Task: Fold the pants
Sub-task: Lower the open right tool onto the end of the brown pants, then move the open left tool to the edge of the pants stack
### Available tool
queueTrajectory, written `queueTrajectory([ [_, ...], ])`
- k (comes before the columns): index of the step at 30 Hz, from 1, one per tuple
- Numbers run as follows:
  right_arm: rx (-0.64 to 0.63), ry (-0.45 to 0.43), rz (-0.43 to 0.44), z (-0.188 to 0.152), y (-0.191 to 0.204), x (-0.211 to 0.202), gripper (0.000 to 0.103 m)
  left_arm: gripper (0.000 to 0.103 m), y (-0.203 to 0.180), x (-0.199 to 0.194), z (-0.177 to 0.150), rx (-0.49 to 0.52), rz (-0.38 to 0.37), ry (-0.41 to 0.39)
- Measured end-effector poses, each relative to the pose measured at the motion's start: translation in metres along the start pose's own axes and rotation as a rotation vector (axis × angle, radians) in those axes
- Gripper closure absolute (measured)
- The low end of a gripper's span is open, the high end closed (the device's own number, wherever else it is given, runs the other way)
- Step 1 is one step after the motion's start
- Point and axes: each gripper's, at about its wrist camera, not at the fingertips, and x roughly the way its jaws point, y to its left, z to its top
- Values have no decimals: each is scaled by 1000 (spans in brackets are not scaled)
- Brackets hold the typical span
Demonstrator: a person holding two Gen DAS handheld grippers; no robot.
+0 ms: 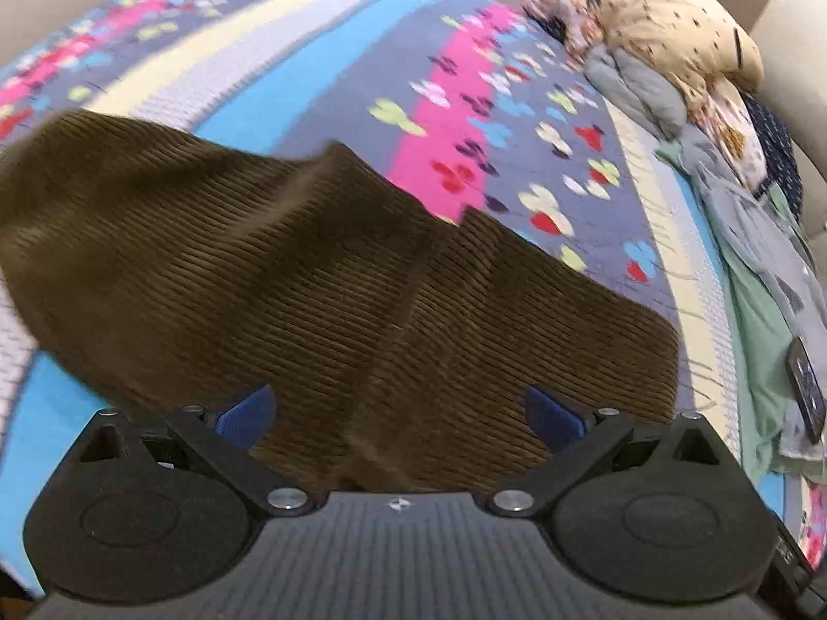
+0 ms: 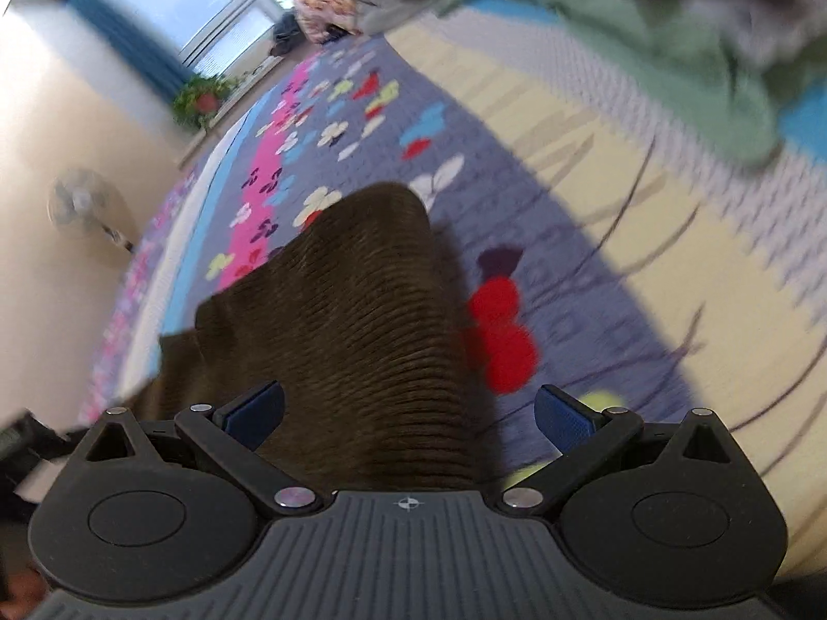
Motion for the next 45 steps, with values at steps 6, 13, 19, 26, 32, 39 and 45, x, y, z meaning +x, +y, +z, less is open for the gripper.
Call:
queueTrajectory([
  [6,-95,-1,-18,24,11,18,1,0,6,14,-31,-120,-33,168],
  [13,-104,39,-10,50,1,40,1,0,-9,39,-75,-244,-72,235],
  [19,-54,66,-1,46,-11,57,1,0,-4,76,-75,-394,-56,246],
  [26,-80,79,18,53,-10,69,0,0,-4,40,-68,-428,-154,186],
  [32,-119,80,-2,50,-3,70,0,0,-8,74,-53,-328,-117,159],
  [39,-142,94,-19,55,5,80,0,0,-26,63,-64,-133,-113,136],
  [45,-194,164,-18,64,10,89,0,0,-4,77,-49,-238,-159,294],
])
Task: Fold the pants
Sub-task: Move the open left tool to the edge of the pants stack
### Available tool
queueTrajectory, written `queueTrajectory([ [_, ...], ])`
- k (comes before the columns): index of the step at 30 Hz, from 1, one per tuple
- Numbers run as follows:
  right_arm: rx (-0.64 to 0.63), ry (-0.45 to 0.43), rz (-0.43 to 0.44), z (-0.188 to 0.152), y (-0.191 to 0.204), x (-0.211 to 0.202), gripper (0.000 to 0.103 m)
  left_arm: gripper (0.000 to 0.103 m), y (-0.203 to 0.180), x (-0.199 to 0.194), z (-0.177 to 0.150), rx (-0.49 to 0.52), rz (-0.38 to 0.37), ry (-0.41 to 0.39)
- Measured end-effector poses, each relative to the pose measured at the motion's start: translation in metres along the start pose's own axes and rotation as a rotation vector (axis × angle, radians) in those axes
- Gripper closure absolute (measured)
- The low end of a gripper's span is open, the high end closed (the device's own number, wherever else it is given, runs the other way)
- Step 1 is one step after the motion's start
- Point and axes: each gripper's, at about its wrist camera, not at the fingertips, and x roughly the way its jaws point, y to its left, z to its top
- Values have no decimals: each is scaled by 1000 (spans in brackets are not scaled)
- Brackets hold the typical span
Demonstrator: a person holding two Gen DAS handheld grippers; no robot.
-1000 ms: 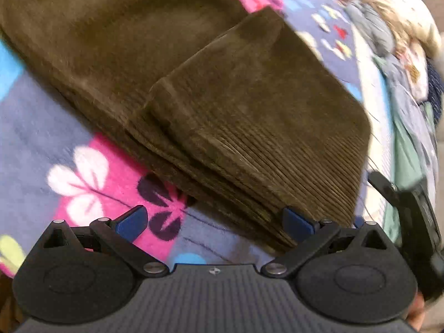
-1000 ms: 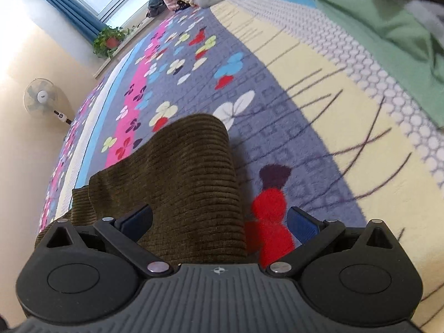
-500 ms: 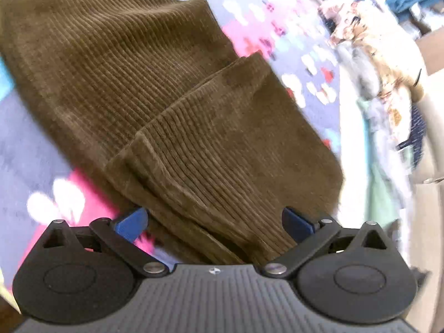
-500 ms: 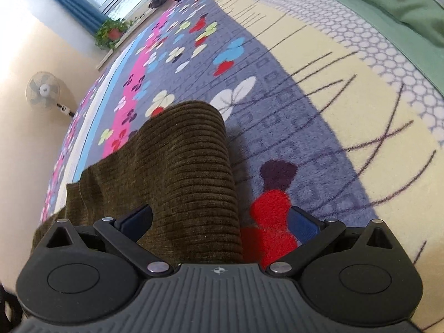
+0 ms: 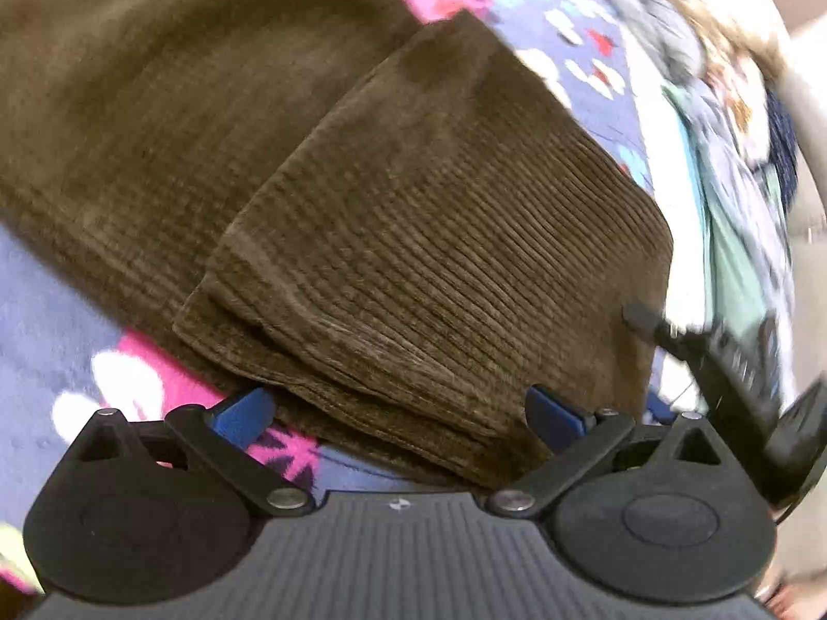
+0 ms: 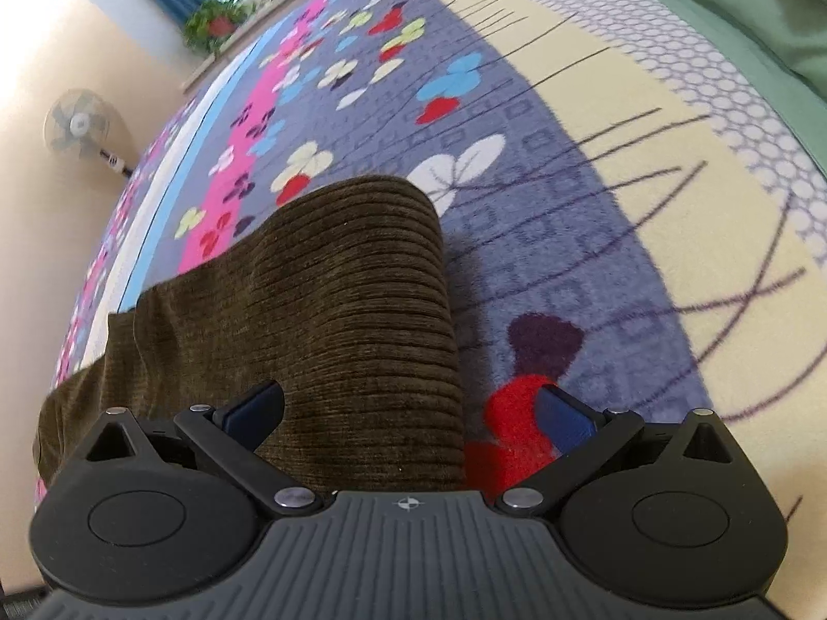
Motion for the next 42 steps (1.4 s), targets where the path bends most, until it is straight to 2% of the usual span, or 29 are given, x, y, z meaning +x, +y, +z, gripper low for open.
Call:
queueTrajectory([
  [2,3,14,8,2,-2,1,0,0,4,4,10,-50,-5,38],
  [6,1,21,6,2,-3,3,0,0,2,11,22,-50,5,82],
  [9,-21,25,-23,1,3,6,0,0,-4,11,22,26,8,92],
  [12,-77,67,-75,4,14,12,0,0,-16,16,19,175,20,125],
  [13,-92,77,-89,4,17,14,0,0,-15,16,19,192,13,131],
  [17,-92,73,-90,2,17,13,0,0,-8,14,23,149,-12,144],
  [20,-84,63,-66,1,11,12,0,0,-4,12,25,159,-25,184],
  [22,-43,57,-62,4,9,12,0,0,7,19,27,104,-27,237],
  [23,-17,50,-55,5,7,11,0,0,14,23,28,70,-46,237],
  [26,14,29,-20,3,4,4,0,0,23,19,29,14,-72,205],
  [30,42,15,18,2,2,1,0,0,20,15,19,39,-61,144],
  [34,71,32,123,4,9,1,1,0,20,11,7,50,-74,84],
  [37,48,33,122,-2,14,3,1,0,24,10,-3,49,-82,30],
  [42,82,10,157,-10,7,9,0,0,23,2,-17,49,-96,-49],
])
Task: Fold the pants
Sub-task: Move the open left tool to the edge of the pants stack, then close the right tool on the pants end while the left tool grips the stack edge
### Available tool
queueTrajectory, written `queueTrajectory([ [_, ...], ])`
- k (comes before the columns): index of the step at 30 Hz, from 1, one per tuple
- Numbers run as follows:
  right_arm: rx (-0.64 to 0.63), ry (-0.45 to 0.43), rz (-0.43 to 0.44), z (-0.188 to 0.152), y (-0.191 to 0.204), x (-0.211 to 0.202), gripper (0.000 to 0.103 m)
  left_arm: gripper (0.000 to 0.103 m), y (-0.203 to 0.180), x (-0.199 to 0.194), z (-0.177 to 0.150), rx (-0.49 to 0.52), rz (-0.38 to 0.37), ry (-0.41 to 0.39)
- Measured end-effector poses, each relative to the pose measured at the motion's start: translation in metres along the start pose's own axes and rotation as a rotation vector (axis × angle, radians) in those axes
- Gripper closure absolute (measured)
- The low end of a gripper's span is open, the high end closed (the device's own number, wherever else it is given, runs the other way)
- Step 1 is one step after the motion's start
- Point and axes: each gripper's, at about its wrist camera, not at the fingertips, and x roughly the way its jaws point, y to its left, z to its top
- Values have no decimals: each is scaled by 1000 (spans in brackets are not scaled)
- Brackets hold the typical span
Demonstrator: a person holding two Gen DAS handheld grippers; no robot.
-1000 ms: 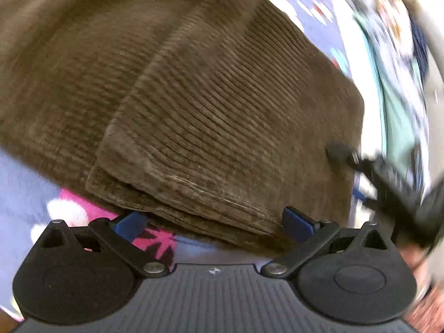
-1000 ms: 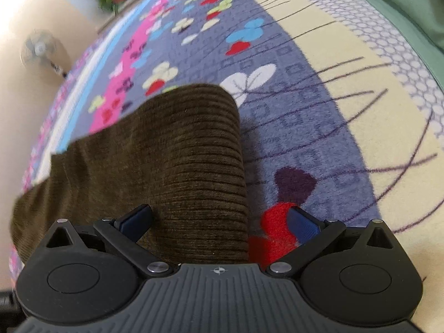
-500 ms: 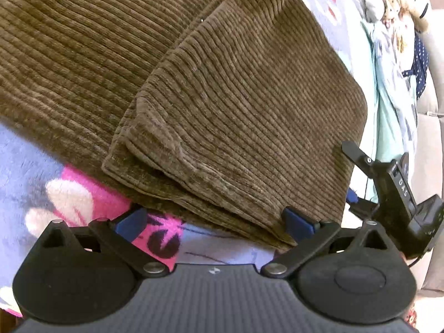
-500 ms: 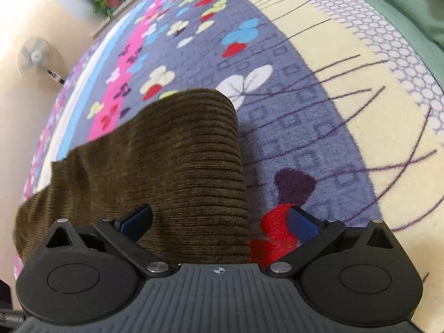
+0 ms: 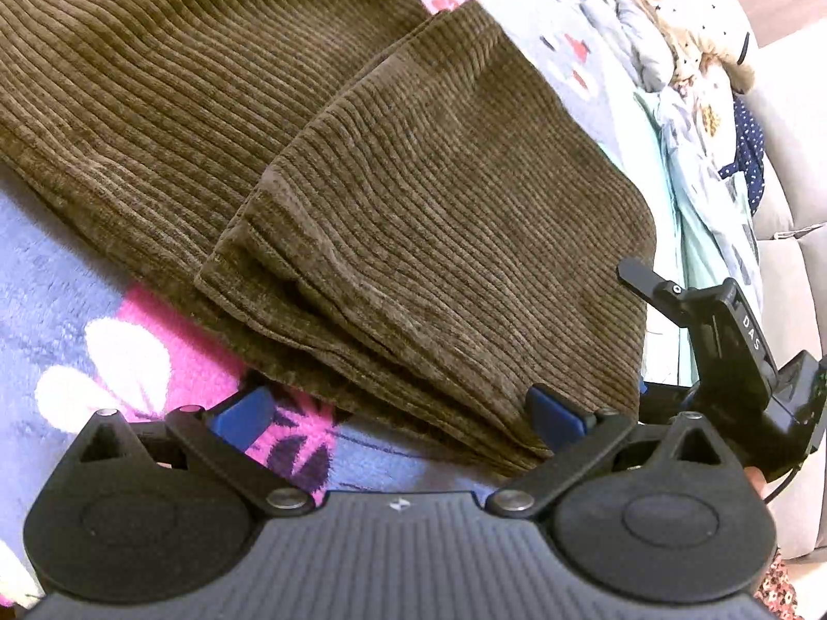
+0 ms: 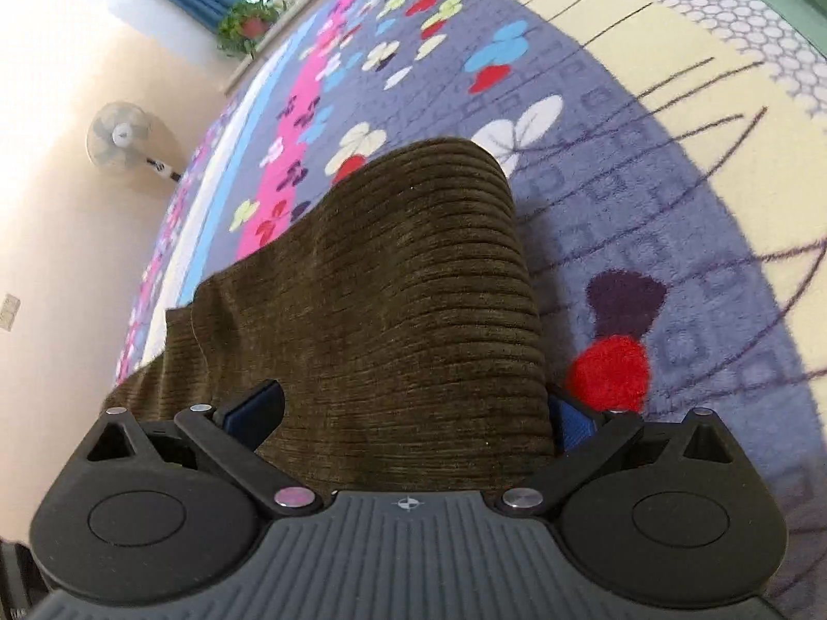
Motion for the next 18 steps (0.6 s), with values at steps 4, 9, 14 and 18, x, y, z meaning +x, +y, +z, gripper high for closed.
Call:
queueTrajectory([
  [4,-11,20,8,4,2,2,0,0,-1,-3,1,-34,-84,17],
  [9,-27,49,6,7,1,3,0,0,-2,7,-2,-103,-87,12],
  [14,-37,76,18,5,-3,0,1,0,-10,13,5,-84,-63,61],
  [18,-20,77,-147,12,11,0,45,0,-12,26,26,-175,-11,152],
])
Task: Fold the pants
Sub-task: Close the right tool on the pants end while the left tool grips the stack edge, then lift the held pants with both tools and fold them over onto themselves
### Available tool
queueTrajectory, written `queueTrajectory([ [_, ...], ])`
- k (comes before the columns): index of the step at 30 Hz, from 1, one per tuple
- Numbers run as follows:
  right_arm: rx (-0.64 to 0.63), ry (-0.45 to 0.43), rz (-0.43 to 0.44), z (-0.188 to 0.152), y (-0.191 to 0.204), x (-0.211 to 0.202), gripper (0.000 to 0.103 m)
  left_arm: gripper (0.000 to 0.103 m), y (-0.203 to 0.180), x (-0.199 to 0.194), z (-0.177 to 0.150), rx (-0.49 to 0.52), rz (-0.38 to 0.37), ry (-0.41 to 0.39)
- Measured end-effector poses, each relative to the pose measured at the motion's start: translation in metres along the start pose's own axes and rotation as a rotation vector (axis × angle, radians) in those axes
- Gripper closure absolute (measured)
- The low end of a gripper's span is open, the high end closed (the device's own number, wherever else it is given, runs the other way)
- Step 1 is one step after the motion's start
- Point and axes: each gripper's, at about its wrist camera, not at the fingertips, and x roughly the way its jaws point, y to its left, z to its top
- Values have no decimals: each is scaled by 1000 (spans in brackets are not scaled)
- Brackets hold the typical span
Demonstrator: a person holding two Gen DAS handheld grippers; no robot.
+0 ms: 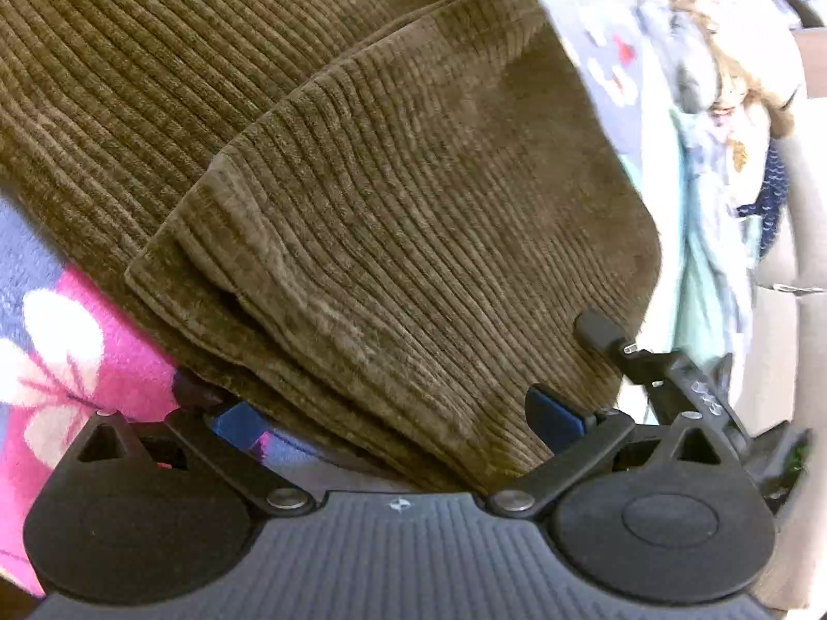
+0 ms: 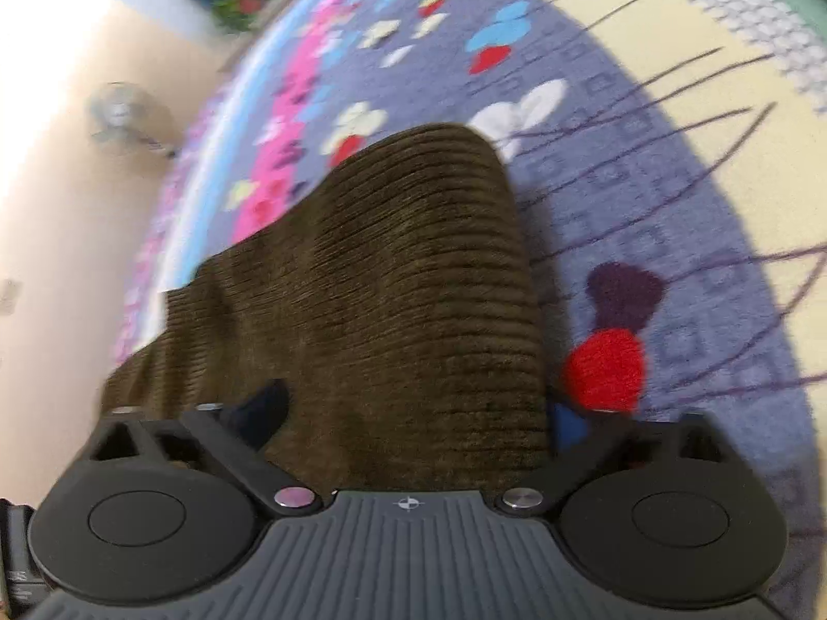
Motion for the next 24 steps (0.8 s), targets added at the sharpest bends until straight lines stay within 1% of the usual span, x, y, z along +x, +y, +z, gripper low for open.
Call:
queueTrajectory([
  [1,-4,9,-14,3,5,-2,56,0,-8,1,0,47,37,16],
  [2,9,8,4,5,6,-5,67,1,-18,2,-3,103,81,21],
  [3,22,11,16,8,6,-6,71,4,-24,2,-7,136,118,16],
  [4,26,19,14,10,7,-7,75,8,-26,1,-9,142,144,11],
  [5,25,25,8,10,8,-8,76,14,-26,-1,-9,129,154,10],
  [7,8,24,-3,10,13,-10,76,23,-20,-8,-7,67,164,11],
  [9,9,28,-11,11,19,-11,77,28,-17,-11,-2,24,156,16],
  [10,9,26,-3,12,21,-14,79,30,-16,-11,-1,27,159,16],
  [12,-6,11,19,12,26,-23,82,35,-20,-12,-4,67,171,5],
  [14,18,-7,49,10,30,-33,84,48,-29,-19,-9,120,201,-16],
  [15,31,-15,68,9,33,-38,84,50,-35,-25,-11,142,214,-29],
  [16,32,-27,85,8,38,-43,84,58,-40,-31,-12,167,219,-44],
  [17,17,-38,90,8,45,-47,84,63,-46,-34,-14,191,220,-58],
  [19,-37,-56,80,7,58,-50,85,68,-51,-41,-15,224,215,-81],
  [20,-46,-59,68,6,63,-49,85,70,-48,-43,-16,214,199,-90],
  [21,-25,-56,56,6,66,-49,85,70,-44,-42,-20,193,186,-93],
  [22,-17,-48,52,6,69,-50,85,71,-39,-40,-21,164,184,-81],
  [24,-77,-36,35,4,81,-54,85,72,-37,-36,-20,158,173,-90],
])
